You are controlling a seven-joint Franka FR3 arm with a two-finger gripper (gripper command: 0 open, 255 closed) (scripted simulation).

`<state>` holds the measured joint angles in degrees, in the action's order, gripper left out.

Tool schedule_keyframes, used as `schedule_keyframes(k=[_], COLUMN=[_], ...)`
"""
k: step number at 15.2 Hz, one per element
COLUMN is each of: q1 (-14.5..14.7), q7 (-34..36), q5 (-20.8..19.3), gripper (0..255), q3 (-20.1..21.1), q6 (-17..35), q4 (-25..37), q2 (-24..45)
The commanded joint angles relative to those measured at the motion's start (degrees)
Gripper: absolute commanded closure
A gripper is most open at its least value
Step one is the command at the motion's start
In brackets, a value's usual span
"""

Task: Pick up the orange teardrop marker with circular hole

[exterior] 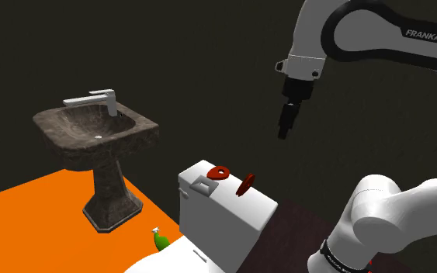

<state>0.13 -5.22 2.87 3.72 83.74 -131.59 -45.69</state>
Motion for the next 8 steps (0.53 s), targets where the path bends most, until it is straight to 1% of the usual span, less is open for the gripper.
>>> schedule_keyframes(k=[1, 8], q1=[0.0, 2.4], q7=[0.0, -18.4], q5=[0.0, -6.5], gripper=[0, 0], q3=[0.0, -8.6], q6=[0.0, 10.1], q4=[0.0, -12.4], q2=[0.0, -2.7])
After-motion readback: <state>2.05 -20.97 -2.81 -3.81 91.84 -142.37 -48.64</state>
